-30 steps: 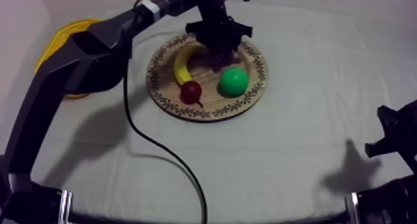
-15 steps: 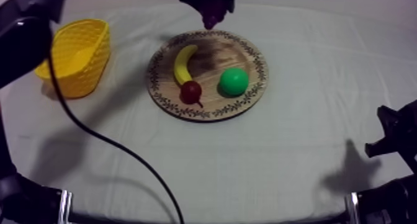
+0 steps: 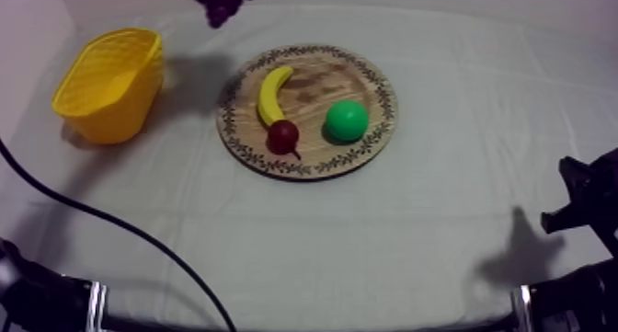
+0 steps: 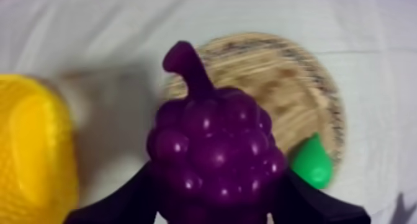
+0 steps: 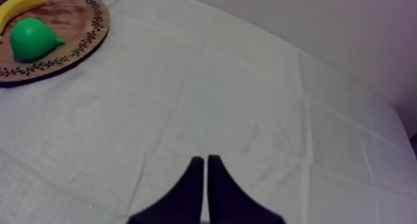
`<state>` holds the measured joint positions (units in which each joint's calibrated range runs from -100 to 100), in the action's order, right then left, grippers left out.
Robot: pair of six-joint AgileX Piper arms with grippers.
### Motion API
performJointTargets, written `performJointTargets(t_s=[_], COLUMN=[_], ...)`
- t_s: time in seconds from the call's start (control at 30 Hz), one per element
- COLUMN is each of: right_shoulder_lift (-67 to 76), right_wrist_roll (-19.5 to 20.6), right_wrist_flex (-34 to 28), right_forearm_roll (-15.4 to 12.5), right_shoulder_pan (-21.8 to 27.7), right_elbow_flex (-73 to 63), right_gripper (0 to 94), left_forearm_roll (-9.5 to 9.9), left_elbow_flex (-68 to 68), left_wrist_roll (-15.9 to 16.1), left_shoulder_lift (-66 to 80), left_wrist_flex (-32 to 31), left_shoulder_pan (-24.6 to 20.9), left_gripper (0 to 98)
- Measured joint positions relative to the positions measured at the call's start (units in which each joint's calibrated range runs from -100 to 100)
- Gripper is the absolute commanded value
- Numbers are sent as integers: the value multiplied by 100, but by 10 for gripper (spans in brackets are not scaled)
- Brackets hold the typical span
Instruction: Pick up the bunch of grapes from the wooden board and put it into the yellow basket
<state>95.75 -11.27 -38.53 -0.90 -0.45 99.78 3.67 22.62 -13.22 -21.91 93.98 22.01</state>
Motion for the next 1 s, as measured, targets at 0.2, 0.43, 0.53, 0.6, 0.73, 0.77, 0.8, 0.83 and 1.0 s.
performJointTargets(t_s=[0.2, 0.43, 0.53, 0.6, 0.73, 0.77, 0.8, 0.83, 1.0], right_shoulder_lift=[0, 0, 0, 0, 0, 0, 0, 0, 0], right_wrist_roll=[0, 6, 3, 3, 3, 3, 3, 3, 3], right_wrist_flex=[0, 0, 0, 0, 0, 0, 0, 0, 0], right_forearm_roll=[0, 0, 0, 0, 0, 0, 0, 0, 0], right_shoulder_pan=[0, 0, 0, 0, 0, 0, 0, 0, 0], right_elbow_flex=[0, 0, 0, 0, 0, 0, 0, 0, 0], right_gripper=[3, 3, 3, 3, 3, 3, 3, 3, 3], left_forearm_roll=[66, 200, 248, 281, 324, 332, 338, 338, 346], left_elbow_flex=[-918, -1559, -1702, -1759, -1837, -1854, -1875, -1896, -1951], left_wrist_roll=[204, 391, 450, 487, 535, 540, 549, 554, 564], left_shoulder_lift=[482, 838, 937, 1008, 1087, 1112, 1128, 1146, 1123], left_wrist_flex=[-138, -190, -188, -188, -137, -137, -137, -112, -127], left_shoulder_pan=[-652, -1373, -1639, -1789, -2003, -2035, -2070, -2098, -2156], left_gripper=[439, 444, 447, 447, 446, 446, 446, 446, 447])
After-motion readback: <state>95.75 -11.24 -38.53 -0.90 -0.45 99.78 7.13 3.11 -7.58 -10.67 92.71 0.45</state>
